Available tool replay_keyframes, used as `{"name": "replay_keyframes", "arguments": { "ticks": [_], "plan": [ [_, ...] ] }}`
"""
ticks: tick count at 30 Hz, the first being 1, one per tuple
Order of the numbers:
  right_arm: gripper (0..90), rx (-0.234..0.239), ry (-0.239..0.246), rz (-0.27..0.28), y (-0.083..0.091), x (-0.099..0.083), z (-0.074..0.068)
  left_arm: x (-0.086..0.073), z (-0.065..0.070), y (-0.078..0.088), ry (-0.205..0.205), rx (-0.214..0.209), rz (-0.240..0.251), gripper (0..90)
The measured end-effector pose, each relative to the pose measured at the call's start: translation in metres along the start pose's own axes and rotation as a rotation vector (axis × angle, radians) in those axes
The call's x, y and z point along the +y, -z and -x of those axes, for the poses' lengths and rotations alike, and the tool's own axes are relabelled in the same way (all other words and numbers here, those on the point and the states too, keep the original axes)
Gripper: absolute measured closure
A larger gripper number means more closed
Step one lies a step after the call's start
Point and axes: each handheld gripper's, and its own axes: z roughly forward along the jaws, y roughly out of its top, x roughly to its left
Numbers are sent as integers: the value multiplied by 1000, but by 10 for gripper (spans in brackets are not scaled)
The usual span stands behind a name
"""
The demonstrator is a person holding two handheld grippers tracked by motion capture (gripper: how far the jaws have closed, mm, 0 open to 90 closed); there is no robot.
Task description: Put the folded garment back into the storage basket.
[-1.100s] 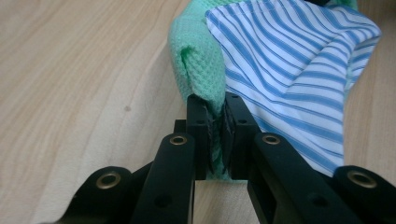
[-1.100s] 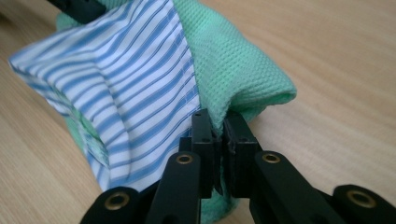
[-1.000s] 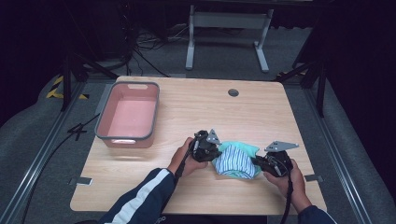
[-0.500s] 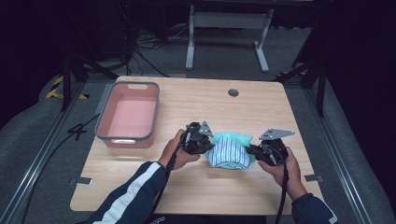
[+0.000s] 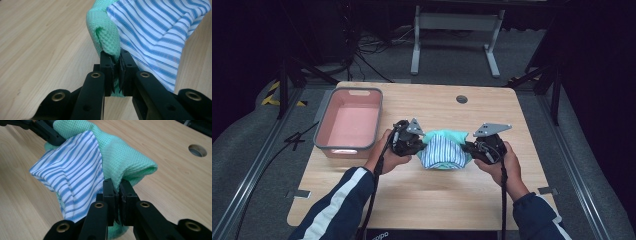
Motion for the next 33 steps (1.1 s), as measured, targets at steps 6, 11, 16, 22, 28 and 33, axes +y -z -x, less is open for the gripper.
{"name": "replay_keyframes", "arguments": {
  "ticks": [6, 11, 16, 22, 28, 33],
  "plan": [
    [848, 17, 13, 10, -6, 14, -5, -3, -8, 14, 1, 18, -10, 831],
    [848, 28, 27, 26, -10, 26, -10, -9, -16, 27, 25, 42, 2, 831],
    [849, 41, 50, 38, -15, 40, -17, -11, -23, 42, 18, 80, -7, 831],
    [848, 65, 74, 57, -24, 59, -29, -20, -33, 61, 41, 114, -1, 831],
    [848, 85, 91, 69, -34, 77, -42, -31, -42, 78, 78, 149, 15, 831],
    [848, 104, 114, 84, -45, 93, -52, -41, -50, 91, 118, 172, 28, 831]
  ]
}}
